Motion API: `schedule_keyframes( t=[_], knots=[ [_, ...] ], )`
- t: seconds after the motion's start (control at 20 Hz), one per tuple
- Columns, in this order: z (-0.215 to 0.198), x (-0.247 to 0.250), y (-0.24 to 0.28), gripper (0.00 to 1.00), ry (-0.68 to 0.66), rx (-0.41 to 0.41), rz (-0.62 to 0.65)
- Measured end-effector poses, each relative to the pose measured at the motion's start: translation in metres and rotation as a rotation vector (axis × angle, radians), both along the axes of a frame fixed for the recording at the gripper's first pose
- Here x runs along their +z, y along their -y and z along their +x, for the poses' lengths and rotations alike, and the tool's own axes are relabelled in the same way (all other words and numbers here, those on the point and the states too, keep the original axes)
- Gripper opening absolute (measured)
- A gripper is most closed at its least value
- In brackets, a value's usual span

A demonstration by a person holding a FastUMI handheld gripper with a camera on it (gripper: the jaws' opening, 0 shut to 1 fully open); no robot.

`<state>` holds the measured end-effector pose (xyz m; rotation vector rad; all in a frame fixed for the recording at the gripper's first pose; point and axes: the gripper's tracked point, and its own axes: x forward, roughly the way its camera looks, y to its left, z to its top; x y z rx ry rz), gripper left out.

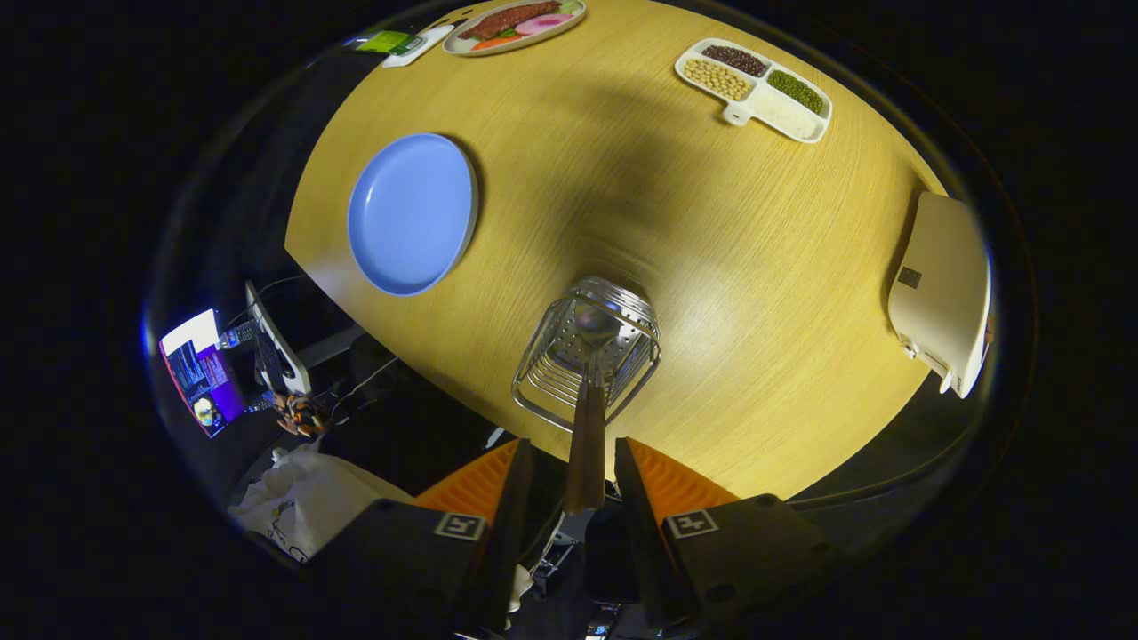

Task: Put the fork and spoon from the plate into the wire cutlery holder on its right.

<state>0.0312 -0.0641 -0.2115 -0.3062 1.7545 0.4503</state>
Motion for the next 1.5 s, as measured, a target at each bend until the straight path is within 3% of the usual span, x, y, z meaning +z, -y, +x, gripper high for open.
schedule_keyframes(
  t=[0.1,0.4,0.7,0.9,1.15,1.5],
  knots=[
    [0.004,0.006,-0.010,0.99,0.057,-0.030,0.073],
    [-0.001,0.039,-0.029,0.99,0.241,-0.066,0.209],
    [0.002,0.088,-0.036,0.99,0.536,-0.111,0.314],
    [0.017,0.124,-0.035,0.99,0.814,-0.131,0.329],
    [0.019,0.179,-0.057,0.99,1.020,-0.261,0.443],
    [0.019,0.263,-0.063,0.99,1.384,-0.317,0.413]
  ],
)
